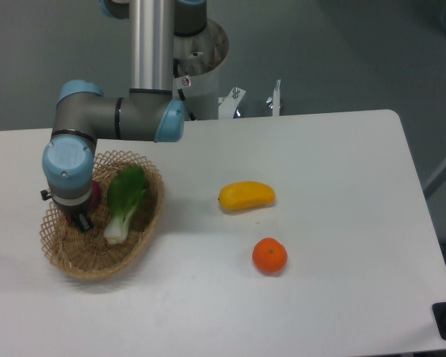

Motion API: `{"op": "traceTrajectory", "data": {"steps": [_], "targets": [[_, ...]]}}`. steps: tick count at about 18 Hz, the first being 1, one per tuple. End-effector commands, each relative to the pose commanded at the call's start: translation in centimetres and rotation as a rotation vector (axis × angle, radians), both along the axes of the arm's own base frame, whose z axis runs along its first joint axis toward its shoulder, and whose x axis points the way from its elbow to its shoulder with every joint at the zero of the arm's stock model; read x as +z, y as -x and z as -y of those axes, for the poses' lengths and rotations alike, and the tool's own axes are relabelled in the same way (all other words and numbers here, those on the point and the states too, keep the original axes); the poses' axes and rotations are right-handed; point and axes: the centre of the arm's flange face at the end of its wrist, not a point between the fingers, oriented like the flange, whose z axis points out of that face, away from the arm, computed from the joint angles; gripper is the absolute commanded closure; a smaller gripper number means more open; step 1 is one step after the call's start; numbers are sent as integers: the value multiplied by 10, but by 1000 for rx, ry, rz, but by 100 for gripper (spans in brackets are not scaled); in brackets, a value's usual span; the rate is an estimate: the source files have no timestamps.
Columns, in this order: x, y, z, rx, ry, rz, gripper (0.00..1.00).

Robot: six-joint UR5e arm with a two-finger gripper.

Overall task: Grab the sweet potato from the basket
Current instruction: 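Lower the gripper into the basket and close on the sweet potato, then lift the sweet potato up out of the basket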

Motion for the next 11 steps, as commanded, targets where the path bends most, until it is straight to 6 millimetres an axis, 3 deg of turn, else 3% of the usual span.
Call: {"op": "traceTrajectory", "data": {"steps": [4,11], "targets": [[2,0,0,4,8,1,78],[29,8,-4,26,-48,6,80]]}}
